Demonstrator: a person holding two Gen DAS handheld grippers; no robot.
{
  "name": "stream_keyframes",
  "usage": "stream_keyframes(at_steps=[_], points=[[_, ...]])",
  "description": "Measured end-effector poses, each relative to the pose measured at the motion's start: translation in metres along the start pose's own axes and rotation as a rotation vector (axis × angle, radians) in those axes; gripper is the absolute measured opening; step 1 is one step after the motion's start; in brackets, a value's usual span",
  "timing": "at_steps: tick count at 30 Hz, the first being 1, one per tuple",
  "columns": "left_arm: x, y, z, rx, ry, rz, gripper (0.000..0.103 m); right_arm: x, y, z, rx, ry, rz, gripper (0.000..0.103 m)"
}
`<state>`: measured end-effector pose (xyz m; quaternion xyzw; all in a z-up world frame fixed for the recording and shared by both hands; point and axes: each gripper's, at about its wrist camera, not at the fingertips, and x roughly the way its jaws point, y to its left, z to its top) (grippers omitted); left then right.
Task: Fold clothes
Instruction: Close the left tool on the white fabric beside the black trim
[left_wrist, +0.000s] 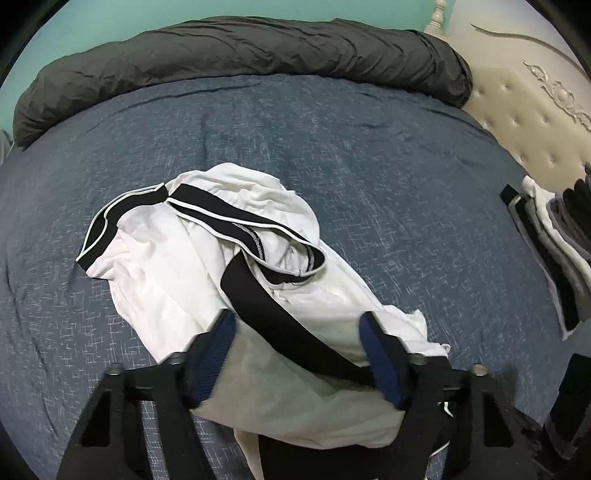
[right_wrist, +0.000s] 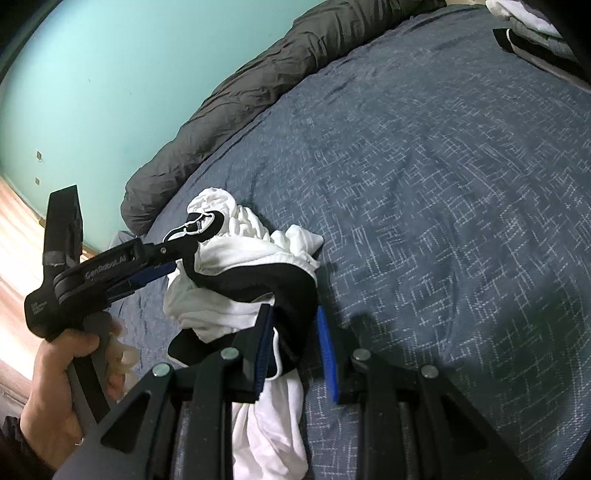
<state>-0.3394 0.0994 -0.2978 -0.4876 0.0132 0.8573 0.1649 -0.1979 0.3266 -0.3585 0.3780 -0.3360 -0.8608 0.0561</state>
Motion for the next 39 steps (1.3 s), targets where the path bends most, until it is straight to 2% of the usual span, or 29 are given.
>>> stream_keyframes(at_steps=[11,14,15,18,19,22,25,26,27,28,30,35,39], points=[[0.015,0.004,-0.001,-0.010,0.030,-0.001,0.054,0.001,0.000,0.001,0.003,0.001,0.008,0.024],[0.016,0.007,-0.001,-0.013,0.033,-0.018,0.044,0.002,-0.001,0.001,0.006,0.003,0.007,0.024],[0.017,0.009,-0.001,-0.022,0.036,-0.025,0.043,0.002,-0.002,0.001,0.007,0.004,0.008,0.024],[0.018,0.016,-0.002,-0.046,0.045,-0.047,0.031,0.003,-0.001,0.000,0.001,0.007,0.007,0.024],[0.018,0.018,-0.002,-0.049,0.047,-0.048,0.023,0.004,0.000,0.000,-0.002,0.008,0.006,0.024],[0.016,0.020,-0.004,-0.042,0.047,-0.049,0.021,0.007,0.000,-0.002,-0.009,0.016,0.004,0.024],[0.009,0.021,-0.005,-0.038,0.030,-0.046,0.019,0.012,-0.004,-0.004,0.003,0.031,0.019,0.022],[0.006,0.021,-0.006,-0.035,0.025,-0.045,0.016,0.012,-0.006,-0.004,0.014,0.032,0.030,0.011],[0.003,0.021,-0.006,-0.029,0.021,-0.044,0.013,0.011,-0.005,-0.004,0.010,0.022,0.029,0.006],[0.000,0.021,-0.006,-0.024,0.016,-0.042,0.008,0.010,-0.005,-0.003,0.006,0.012,0.028,0.006],[-0.008,0.023,-0.005,-0.019,0.005,-0.043,0.006,0.007,-0.004,-0.001,-0.002,-0.008,0.041,0.004],[-0.028,0.028,-0.007,-0.039,-0.007,-0.058,0.005,-0.005,0.009,0.003,-0.063,-0.054,0.058,0.003],[-0.059,0.027,-0.011,-0.024,-0.043,-0.047,0.005,-0.024,0.022,0.003,-0.109,-0.092,0.062,0.003]])
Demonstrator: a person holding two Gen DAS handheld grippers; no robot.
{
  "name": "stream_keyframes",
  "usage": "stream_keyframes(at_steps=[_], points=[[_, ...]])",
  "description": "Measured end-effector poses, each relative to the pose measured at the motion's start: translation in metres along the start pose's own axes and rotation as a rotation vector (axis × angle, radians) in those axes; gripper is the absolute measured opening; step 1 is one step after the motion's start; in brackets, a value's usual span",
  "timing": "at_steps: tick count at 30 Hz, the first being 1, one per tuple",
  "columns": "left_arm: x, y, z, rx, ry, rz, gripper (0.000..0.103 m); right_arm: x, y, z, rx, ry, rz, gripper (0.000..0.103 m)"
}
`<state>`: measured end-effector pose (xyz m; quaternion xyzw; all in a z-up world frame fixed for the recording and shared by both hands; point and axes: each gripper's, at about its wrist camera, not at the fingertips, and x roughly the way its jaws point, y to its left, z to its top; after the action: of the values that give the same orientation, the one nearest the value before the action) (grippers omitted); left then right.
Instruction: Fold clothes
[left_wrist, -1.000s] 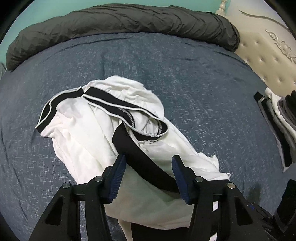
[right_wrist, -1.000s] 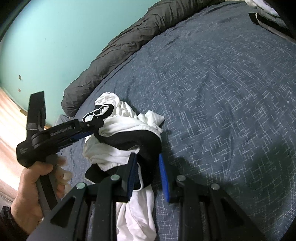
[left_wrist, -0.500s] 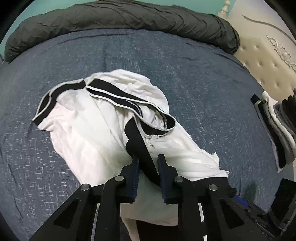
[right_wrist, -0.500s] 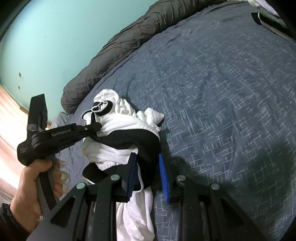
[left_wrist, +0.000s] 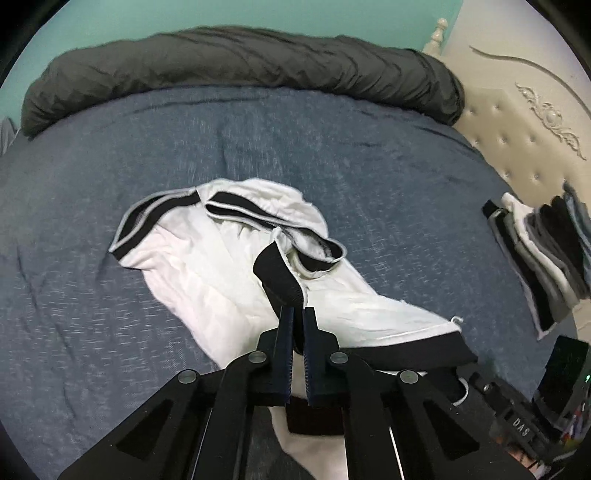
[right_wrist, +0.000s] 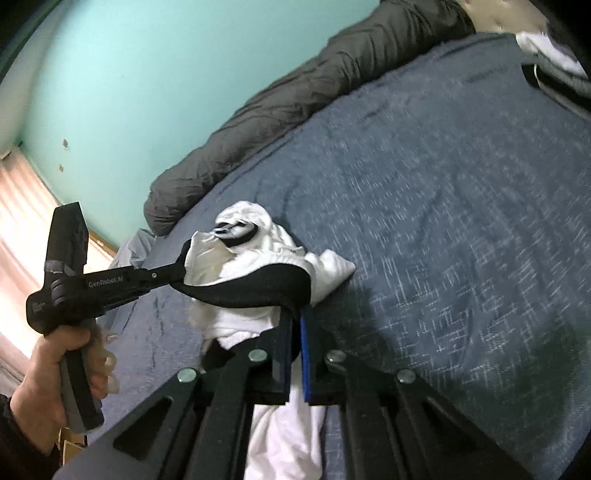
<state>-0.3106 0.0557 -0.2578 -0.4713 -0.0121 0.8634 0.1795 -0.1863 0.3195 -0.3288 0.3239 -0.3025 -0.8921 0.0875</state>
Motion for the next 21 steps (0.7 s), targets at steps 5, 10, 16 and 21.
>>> stream_keyframes(at_steps=[5,10,16,21], points=[[-0.047,0.003,-0.004,-0.009,-0.056,-0.002,0.004,-0.034,0.040,0.013,-0.104,-0.047,0.017,0.003],[-0.111,0.006,-0.001,-0.031,-0.131,-0.011,0.004,-0.067,0.097,0.038,-0.228,-0.079,0.037,0.003],[-0.206,0.001,0.003,-0.044,-0.245,-0.013,0.000,-0.129,0.175,0.074,-0.379,-0.157,0.056,0.002],[-0.272,-0.007,0.000,-0.044,-0.297,-0.023,0.000,-0.177,0.230,0.092,-0.482,-0.187,0.044,0.002]])
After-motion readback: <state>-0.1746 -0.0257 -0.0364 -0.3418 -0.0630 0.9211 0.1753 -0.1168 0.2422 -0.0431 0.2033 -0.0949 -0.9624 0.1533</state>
